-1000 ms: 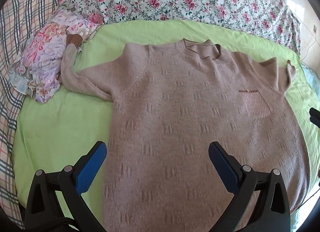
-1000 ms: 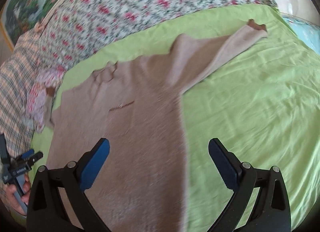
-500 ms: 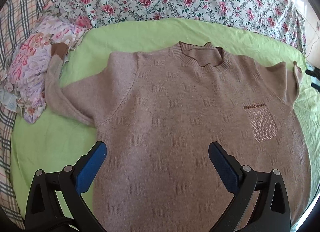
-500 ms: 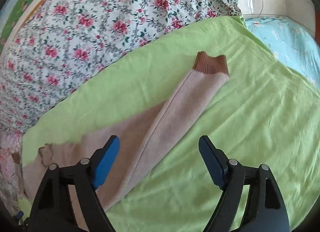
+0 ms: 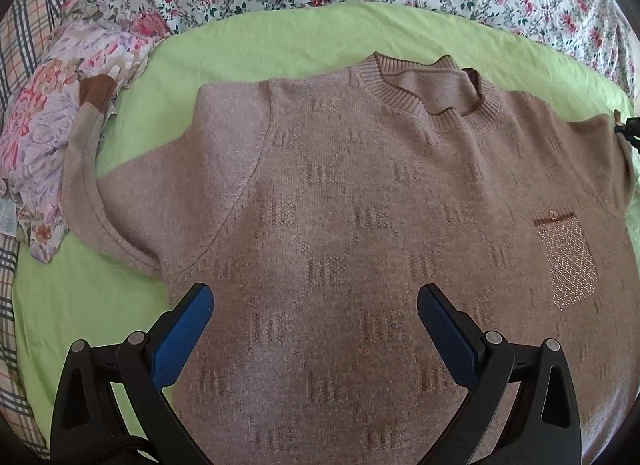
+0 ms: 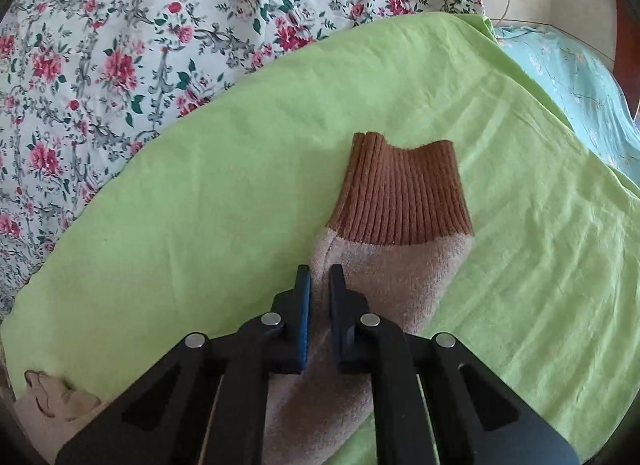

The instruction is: Fold small clothes

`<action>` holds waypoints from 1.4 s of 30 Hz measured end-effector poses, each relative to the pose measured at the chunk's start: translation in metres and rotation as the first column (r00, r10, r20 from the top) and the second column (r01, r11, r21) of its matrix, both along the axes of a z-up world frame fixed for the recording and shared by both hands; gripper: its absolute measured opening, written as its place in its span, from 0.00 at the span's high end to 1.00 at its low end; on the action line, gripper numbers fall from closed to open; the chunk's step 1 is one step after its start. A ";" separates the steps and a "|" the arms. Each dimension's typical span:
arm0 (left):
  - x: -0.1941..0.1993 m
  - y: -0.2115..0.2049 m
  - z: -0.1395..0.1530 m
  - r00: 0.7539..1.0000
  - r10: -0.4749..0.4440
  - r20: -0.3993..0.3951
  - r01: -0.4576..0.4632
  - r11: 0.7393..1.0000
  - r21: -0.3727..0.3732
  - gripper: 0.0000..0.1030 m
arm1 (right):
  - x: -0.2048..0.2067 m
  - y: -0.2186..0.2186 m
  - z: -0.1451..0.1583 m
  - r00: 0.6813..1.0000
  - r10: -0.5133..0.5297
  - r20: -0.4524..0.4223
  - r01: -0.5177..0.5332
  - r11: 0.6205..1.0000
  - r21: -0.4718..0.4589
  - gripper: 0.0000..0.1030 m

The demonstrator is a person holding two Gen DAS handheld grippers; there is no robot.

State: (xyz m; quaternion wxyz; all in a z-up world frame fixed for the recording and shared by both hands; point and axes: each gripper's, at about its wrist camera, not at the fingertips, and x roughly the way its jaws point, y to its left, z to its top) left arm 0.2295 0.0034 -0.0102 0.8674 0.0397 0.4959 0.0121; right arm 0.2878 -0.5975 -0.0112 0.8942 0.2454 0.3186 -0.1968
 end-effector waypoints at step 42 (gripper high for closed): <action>0.041 0.011 -0.037 0.990 -0.115 -0.075 0.033 0.729 -0.684 0.02 | -0.112 0.372 -0.022 0.718 0.682 0.136 -0.688 0.668 0.282 0.44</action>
